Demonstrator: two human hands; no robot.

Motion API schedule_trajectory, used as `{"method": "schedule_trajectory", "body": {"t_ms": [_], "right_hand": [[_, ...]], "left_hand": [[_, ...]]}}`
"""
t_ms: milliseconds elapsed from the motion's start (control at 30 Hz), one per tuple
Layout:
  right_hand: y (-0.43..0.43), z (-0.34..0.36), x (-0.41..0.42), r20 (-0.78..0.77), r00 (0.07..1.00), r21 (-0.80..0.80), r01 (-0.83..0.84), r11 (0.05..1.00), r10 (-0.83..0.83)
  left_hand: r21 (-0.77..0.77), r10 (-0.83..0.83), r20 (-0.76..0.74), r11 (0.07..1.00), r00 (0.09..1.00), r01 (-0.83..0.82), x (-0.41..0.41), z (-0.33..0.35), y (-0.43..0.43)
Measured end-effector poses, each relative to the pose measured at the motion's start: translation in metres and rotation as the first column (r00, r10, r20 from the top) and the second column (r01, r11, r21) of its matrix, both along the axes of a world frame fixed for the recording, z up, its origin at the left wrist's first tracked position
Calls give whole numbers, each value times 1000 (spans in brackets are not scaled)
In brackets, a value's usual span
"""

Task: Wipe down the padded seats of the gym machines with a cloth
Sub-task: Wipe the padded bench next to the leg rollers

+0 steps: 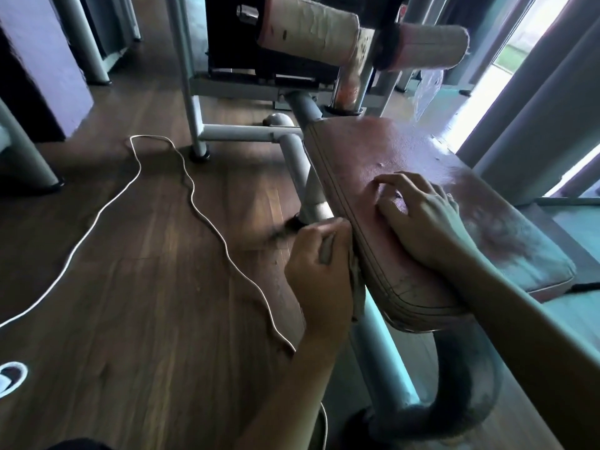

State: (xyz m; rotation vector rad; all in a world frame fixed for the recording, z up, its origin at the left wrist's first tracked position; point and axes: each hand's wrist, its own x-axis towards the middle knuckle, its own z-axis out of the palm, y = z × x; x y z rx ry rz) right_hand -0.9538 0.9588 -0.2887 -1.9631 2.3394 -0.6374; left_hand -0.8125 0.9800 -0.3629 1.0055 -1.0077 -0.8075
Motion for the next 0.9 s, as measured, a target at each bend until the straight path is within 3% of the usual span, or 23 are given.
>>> {"method": "schedule_trajectory", "body": {"t_ms": [200, 500, 700, 900], "right_hand": [[0, -1, -1, -2, 1000, -18, 3, 1000, -3], [2, 4, -1, 9, 1000, -6, -11, 1000, 11], [-11, 22, 1, -112, 994, 86, -9, 996, 19], [-77, 10, -2, 0, 987, 61, -163, 985, 164]], "left_hand": [[-94, -1, 50, 996, 999, 6, -3, -14, 12], [-31, -70, 33, 997, 997, 71, 1, -16, 32], [33, -58, 113, 998, 992, 55, 28, -12, -5], [5, -161, 15, 987, 987, 161, 18, -4, -49]]}}
